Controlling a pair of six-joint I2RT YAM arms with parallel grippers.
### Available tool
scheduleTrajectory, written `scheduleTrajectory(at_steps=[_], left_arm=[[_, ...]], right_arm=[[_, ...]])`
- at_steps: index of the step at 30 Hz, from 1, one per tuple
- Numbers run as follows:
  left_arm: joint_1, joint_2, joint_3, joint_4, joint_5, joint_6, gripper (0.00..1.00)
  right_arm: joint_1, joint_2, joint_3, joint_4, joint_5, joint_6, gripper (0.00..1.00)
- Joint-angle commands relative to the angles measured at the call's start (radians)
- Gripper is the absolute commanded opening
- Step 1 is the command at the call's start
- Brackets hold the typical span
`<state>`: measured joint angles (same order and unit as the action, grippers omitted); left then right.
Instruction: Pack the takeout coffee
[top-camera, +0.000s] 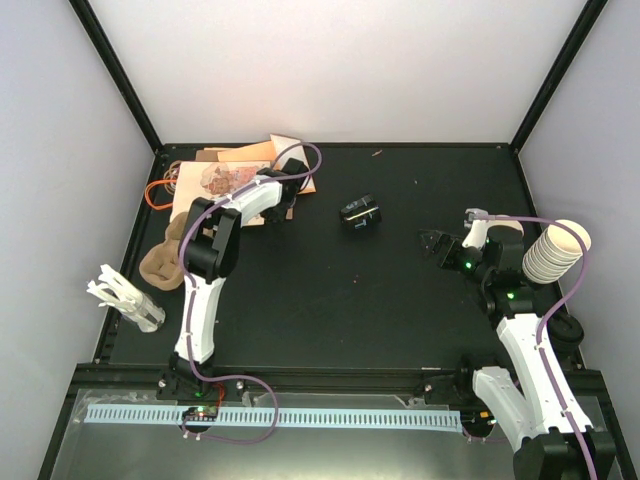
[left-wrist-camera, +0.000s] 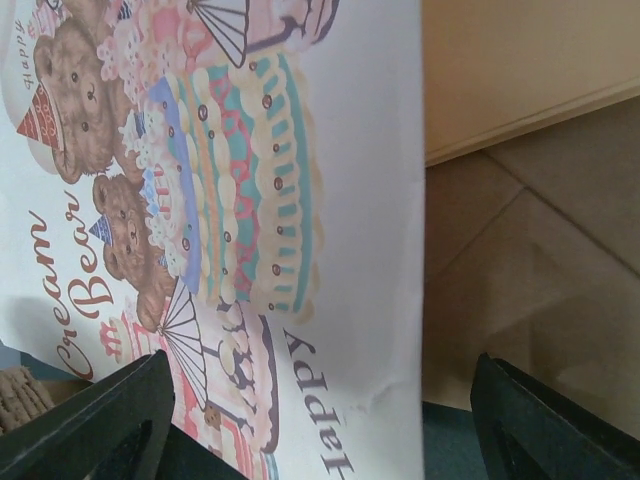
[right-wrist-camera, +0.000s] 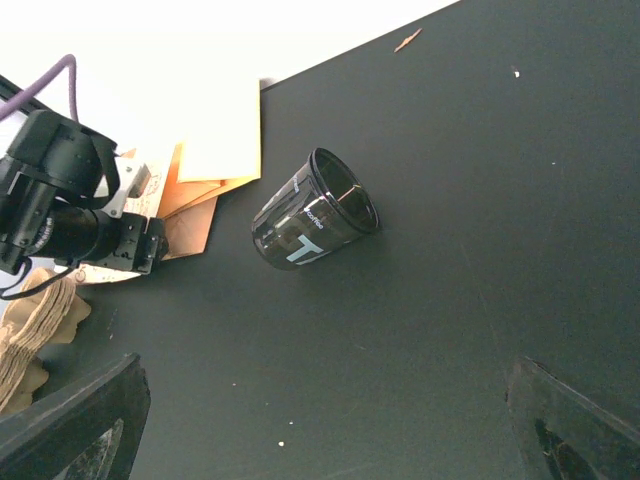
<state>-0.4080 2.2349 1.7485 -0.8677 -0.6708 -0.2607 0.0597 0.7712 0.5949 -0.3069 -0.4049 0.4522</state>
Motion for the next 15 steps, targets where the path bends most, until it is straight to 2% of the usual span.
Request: scheduleTrajectory(at_steps=[1, 6, 9, 11, 15], left_arm=[[0.001, 0.029, 0.04, -0.019, -0.089, 0.012, 0.83], [0.001, 0.045, 0.046, -0.011, -0.09, 0.028, 0.83], [0.001, 0.035, 0.04, -0.013, -0.098, 0.019, 0.76], [0.001, 0.031, 0.039, -0.015, -0.105, 0.017, 0.67], [0.001, 0.012, 0.034, -0.036, -0.128, -0.005, 0.31]], right_arm=[[0.003, -0.005, 0.029, 0.017, -0.016, 0.009, 1.0], [0.002, -0.008, 0.032, 0.012, -0.015, 0.007, 1.0], [0.003, -0.013, 0.032, 0.009, -0.012, 0.006, 1.0], [0.001, -0.014, 0.031, 0.009, -0.012, 0.006, 1.0], [0.002, -0.013, 0.031, 0.008, -0.011, 0.006, 1.0]])
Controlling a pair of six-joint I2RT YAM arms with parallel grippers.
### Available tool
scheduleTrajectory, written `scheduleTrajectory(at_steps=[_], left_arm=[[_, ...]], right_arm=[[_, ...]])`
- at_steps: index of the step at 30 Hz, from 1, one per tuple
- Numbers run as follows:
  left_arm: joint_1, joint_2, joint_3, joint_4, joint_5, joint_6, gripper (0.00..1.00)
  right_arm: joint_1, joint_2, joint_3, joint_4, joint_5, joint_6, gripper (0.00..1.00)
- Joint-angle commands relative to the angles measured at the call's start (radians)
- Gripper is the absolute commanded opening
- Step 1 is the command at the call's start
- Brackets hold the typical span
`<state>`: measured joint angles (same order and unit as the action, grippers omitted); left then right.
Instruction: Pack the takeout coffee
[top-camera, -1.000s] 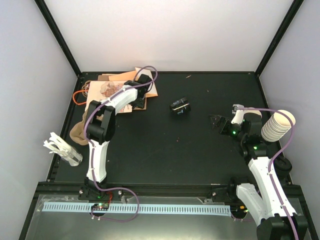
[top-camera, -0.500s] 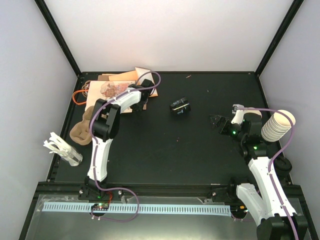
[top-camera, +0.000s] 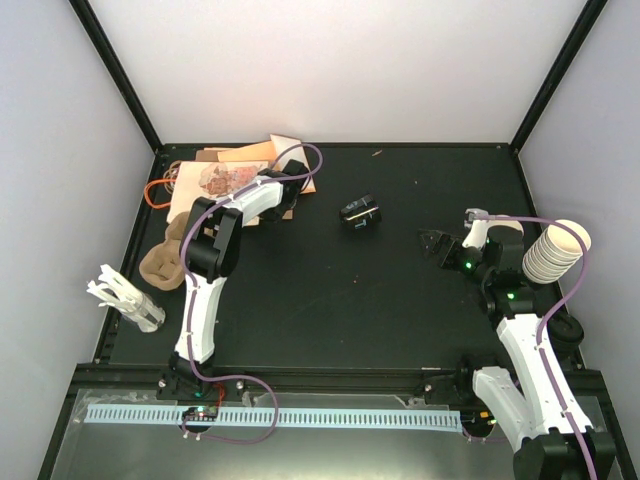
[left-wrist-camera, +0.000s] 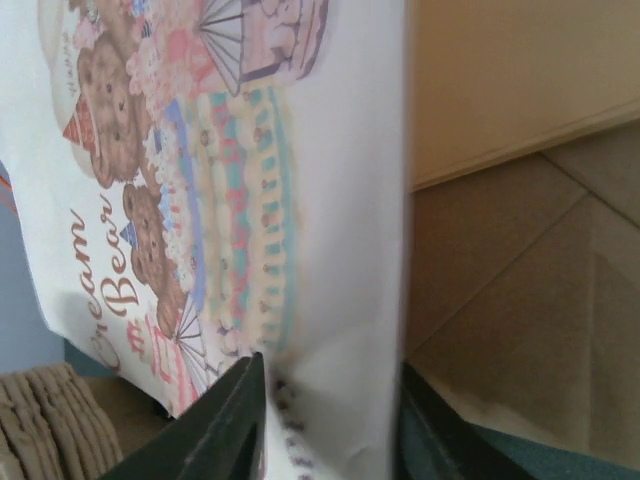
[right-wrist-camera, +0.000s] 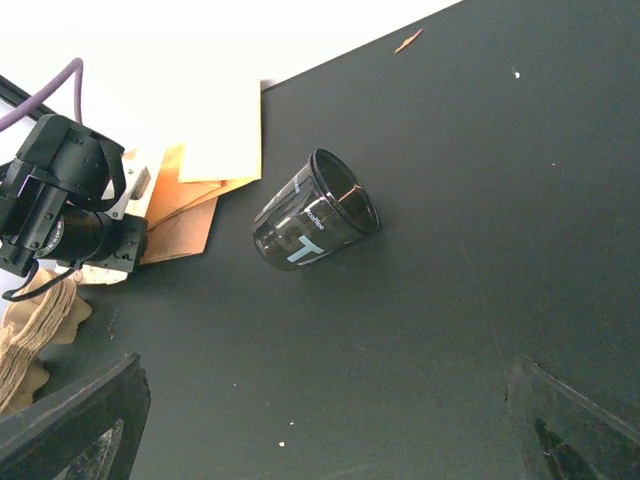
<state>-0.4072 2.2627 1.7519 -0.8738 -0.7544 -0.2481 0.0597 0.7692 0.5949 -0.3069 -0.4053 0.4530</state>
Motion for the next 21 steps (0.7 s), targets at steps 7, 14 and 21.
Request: scheduleTrajectory(at_steps=[7, 14, 21], left_arm=[[-0.013, -0.174, -0.019, -0.059, -0.038, -0.054, 0.02], [-0.038, -0.302, -0.022, -0.112, -0.041, -0.054, 0.01], [-0.076, -0.418, 0.082, -0.228, -0.005, -0.071, 0.01]], right_arm=[[0.002, -0.005, 0.034, 0.01, -0.013, 0.004, 1.0], [0.003, 0.005, 0.03, 0.029, -0.025, 0.016, 1.0], [0.003, 0.002, 0.034, 0.028, -0.03, 0.019, 1.0]])
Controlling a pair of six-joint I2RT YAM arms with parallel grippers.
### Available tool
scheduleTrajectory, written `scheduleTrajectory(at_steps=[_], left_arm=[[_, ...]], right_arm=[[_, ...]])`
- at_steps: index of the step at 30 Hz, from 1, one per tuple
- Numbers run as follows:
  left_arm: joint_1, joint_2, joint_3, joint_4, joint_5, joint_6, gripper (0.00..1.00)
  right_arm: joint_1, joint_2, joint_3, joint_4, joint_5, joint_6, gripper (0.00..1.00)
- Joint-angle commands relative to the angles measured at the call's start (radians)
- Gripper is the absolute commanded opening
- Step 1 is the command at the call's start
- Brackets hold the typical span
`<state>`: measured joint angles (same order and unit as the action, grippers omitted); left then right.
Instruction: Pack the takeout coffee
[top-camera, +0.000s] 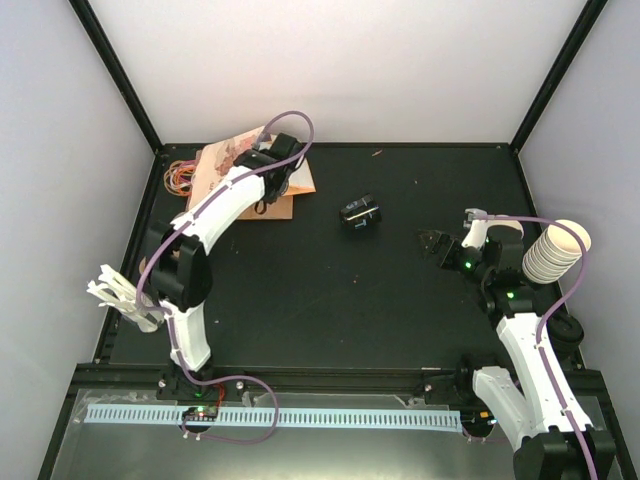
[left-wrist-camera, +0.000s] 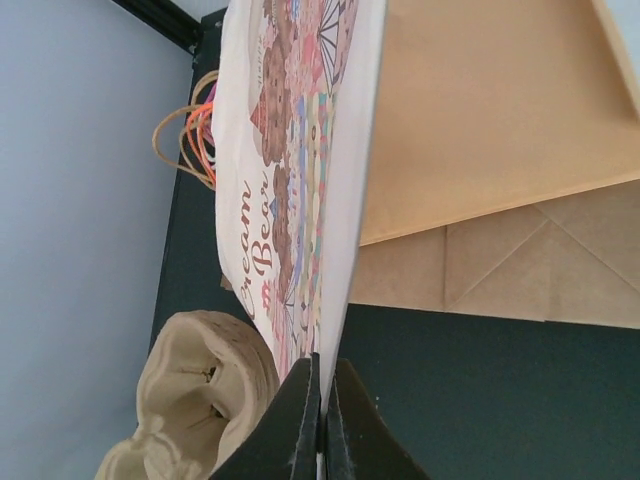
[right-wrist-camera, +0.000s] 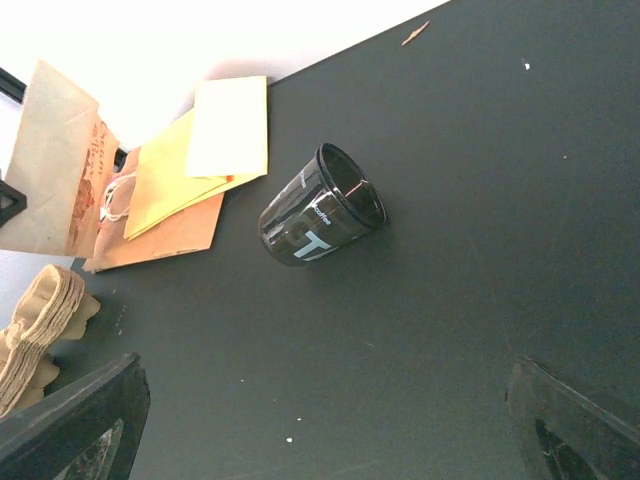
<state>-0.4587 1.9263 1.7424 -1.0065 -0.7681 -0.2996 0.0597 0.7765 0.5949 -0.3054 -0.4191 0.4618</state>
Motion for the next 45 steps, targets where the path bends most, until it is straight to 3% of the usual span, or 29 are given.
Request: scheduleTrajectory(at_steps=[1, 8, 18, 25, 36, 40, 45], left_arm=[[-0.03, -0.11, 0.112, -0.111, 0.035, -0.021, 0.02], [-0.032, -0.387, 0.162, -0.094, 0.518, 0.004, 0.02], [-0.03, -0.833, -0.125, 0.246, 1.145, -0.095, 0.02], [-0.029, -0.948, -0.251, 0.503, 1.479, -0.276, 0.02], [-0.028, -0.99, -0.338, 0.717, 1.598, -0.415, 0.02], [-0.015, -0.991, -0.39, 0.771, 1.615, -0.434, 0.02], [0.002, -0.982, -0.484, 0.997, 1.723, -0.564, 0.02]], right_arm=[[0.003, -0.006, 0.034, 0.025, -0.015, 0.01, 1.0], [0.003, -0.007, 0.046, 0.019, -0.038, 0.021, 1.0], [0.003, -0.035, 0.057, 0.053, -0.2, 0.063, 1.0], [0.004, -0.051, 0.034, 0.124, -0.351, 0.111, 1.0], [0.005, -0.096, 0.053, 0.193, -0.398, 0.166, 1.0], [0.004, -0.124, 0.027, 0.386, -0.515, 0.267, 1.0], [0.005, -0.107, 0.036, 0.535, -0.532, 0.411, 1.0]])
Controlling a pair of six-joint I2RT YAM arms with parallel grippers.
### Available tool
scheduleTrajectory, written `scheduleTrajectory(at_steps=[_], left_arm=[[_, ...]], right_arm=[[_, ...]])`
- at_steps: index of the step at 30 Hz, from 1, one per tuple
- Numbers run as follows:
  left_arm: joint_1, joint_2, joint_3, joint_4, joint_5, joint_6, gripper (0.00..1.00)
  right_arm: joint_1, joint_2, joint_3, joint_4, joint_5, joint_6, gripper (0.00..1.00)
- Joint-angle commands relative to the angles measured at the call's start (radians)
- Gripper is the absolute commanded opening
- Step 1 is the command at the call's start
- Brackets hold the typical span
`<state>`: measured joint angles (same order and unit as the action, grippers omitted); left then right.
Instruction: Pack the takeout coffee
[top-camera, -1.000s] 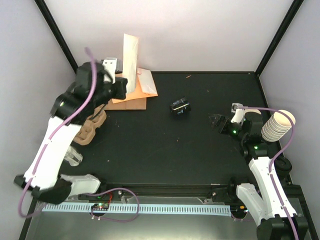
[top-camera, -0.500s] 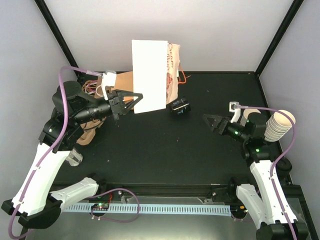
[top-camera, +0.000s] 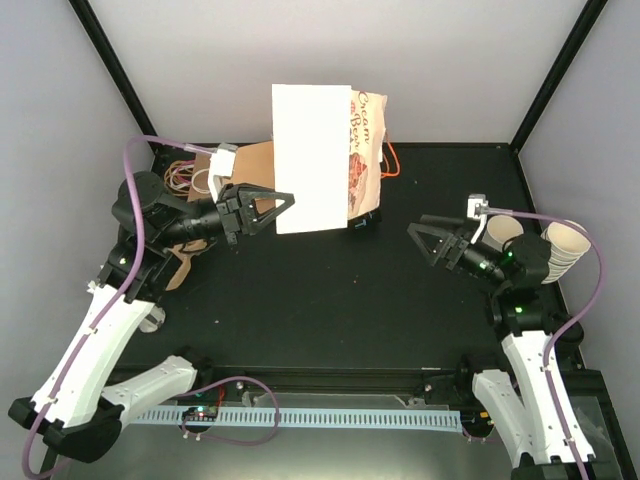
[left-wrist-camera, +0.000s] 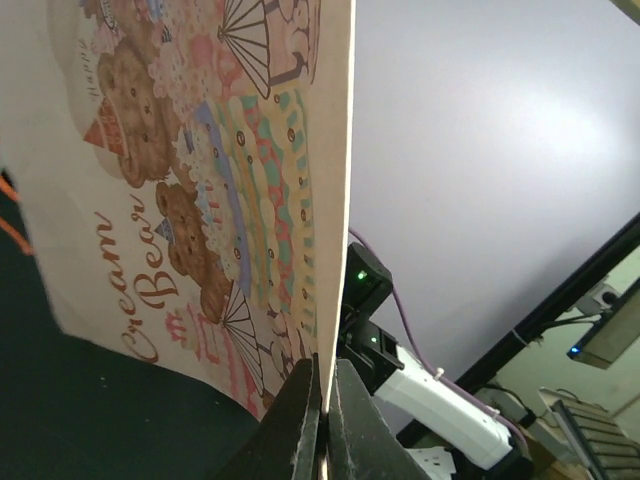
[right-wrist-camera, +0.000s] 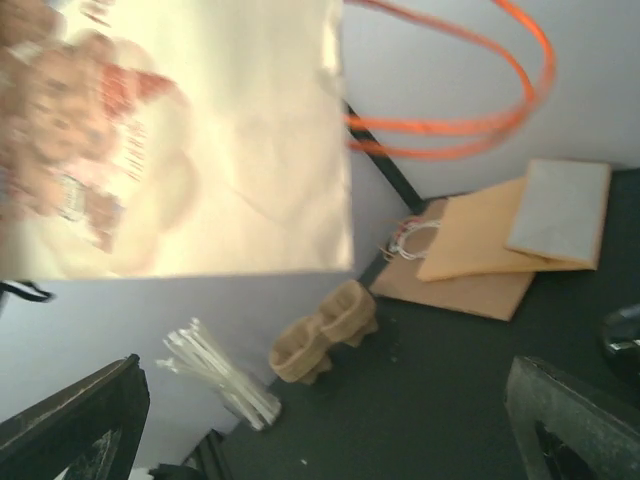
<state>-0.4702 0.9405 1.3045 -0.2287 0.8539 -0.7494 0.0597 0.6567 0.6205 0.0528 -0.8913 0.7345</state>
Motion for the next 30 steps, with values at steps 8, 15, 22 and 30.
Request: scheduleTrajectory(at_steps=[8, 15, 22, 30], left_arm=[[0.015, 0.009, -0.062, 0.337, 0.163, -0.17, 0.02], [0.014, -0.005, -0.07, 0.4, 0.209, -0.221, 0.02], [0.013, -0.017, -0.077, 0.473, 0.246, -0.269, 0.02], [0.012, -0.025, -0.086, 0.546, 0.278, -0.312, 0.02]], right_arm=[[0.004, 0.165, 0.091, 0.241, -0.019, 0.285, 1.0], [0.006, 0.253, 0.132, 0.406, 0.036, 0.481, 0.92], [0.012, 0.304, 0.216, 0.372, 0.075, 0.519, 0.87], [0.076, 0.37, 0.253, 0.326, 0.102, 0.504, 0.78]])
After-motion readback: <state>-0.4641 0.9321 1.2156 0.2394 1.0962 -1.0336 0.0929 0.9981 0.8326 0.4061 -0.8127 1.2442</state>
